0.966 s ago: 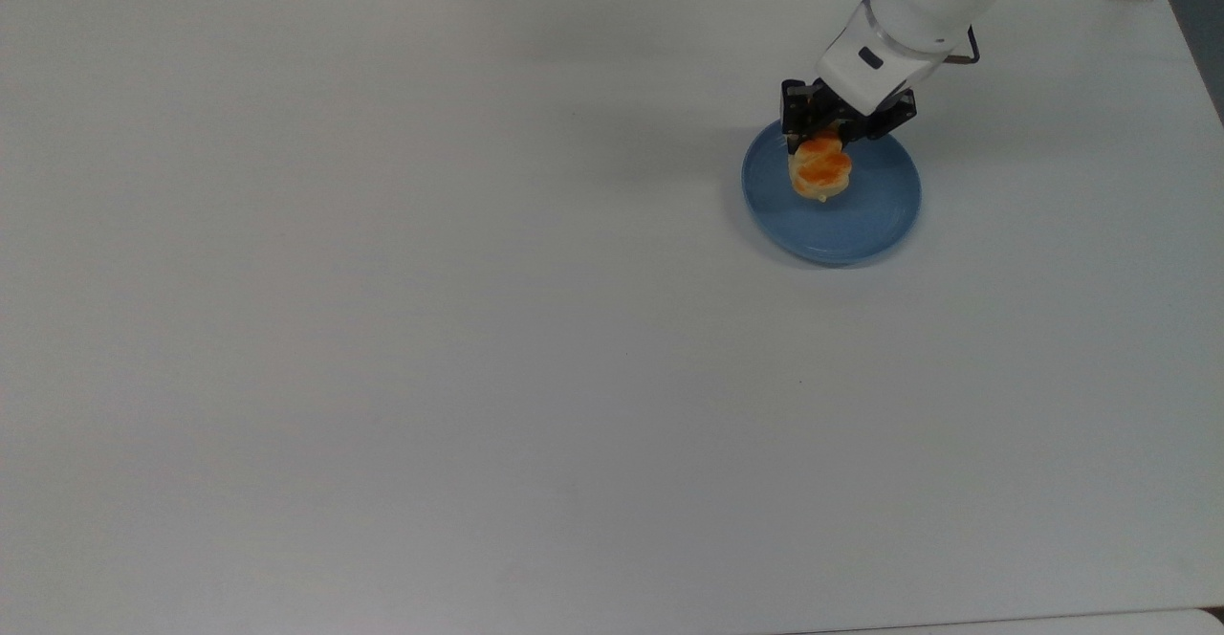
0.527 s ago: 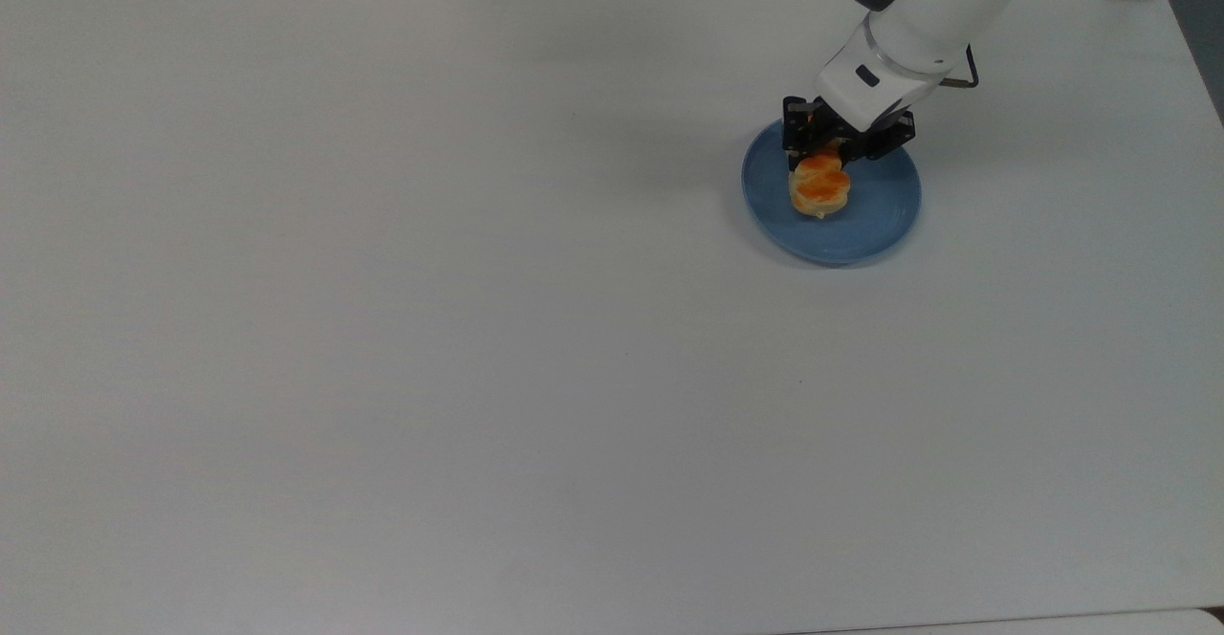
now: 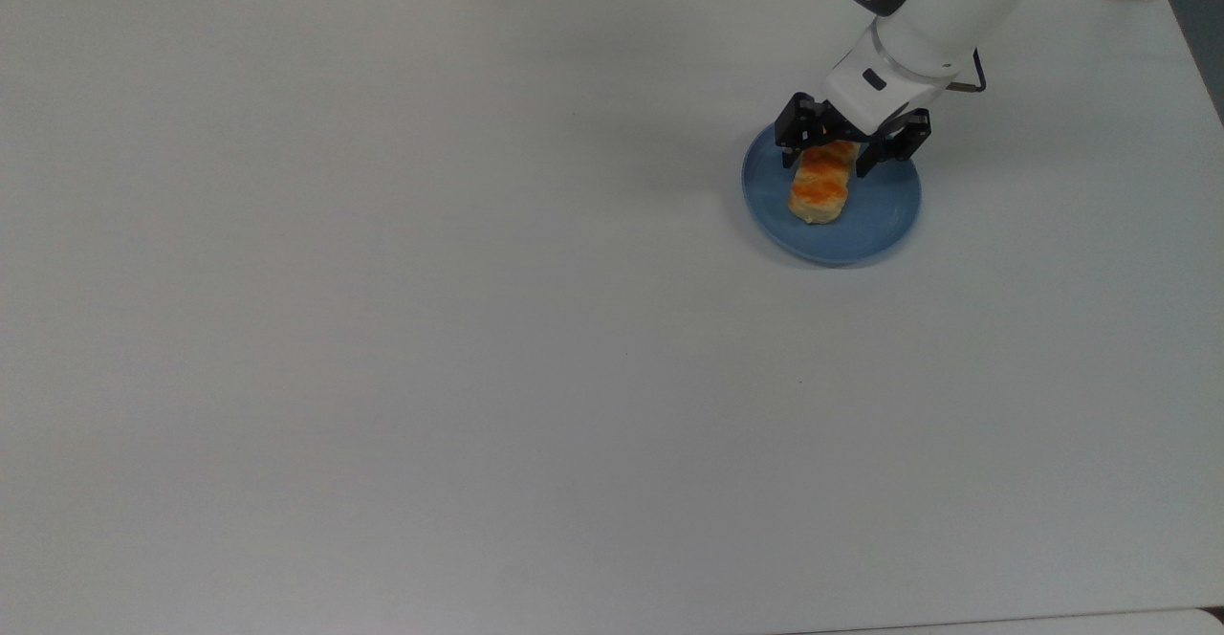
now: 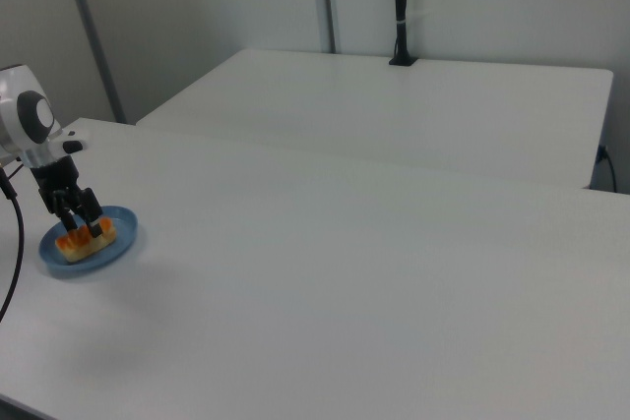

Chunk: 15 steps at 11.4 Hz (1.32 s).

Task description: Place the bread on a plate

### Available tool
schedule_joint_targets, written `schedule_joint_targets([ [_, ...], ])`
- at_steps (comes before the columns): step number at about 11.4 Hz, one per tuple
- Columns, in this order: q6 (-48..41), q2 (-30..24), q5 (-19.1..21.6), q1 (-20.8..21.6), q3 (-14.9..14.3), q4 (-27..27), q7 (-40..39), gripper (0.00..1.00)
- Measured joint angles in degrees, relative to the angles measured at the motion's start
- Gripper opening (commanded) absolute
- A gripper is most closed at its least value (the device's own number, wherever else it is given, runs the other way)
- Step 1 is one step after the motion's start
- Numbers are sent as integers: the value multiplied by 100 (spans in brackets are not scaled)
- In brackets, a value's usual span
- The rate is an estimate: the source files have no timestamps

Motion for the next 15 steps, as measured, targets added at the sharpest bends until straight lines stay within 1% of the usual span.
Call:
schedule_joint_targets([
  [3, 0, -15, -3, -23, -1, 104, 22, 98],
  [5, -165, -192, -10, -181, -14, 279, 32, 100],
  [6, -446, -392, -9, -331, -14, 382, -89, 100],
  [7, -756, -647, 78, -500, -12, 490, -303, 100],
  [9, -1371, -1239, 387, -945, -16, 646, -1021, 100],
  [11, -1841, -1838, 522, -1501, -43, 702, -1711, 100],
  [13, -2148, -2304, 859, -2025, -254, 741, -2485, 100],
  [14, -2258, -2491, 1034, -2190, -498, 783, -2977, 100],
  [15, -2294, -2638, 1106, -2255, -772, 809, -3422, 100],
])
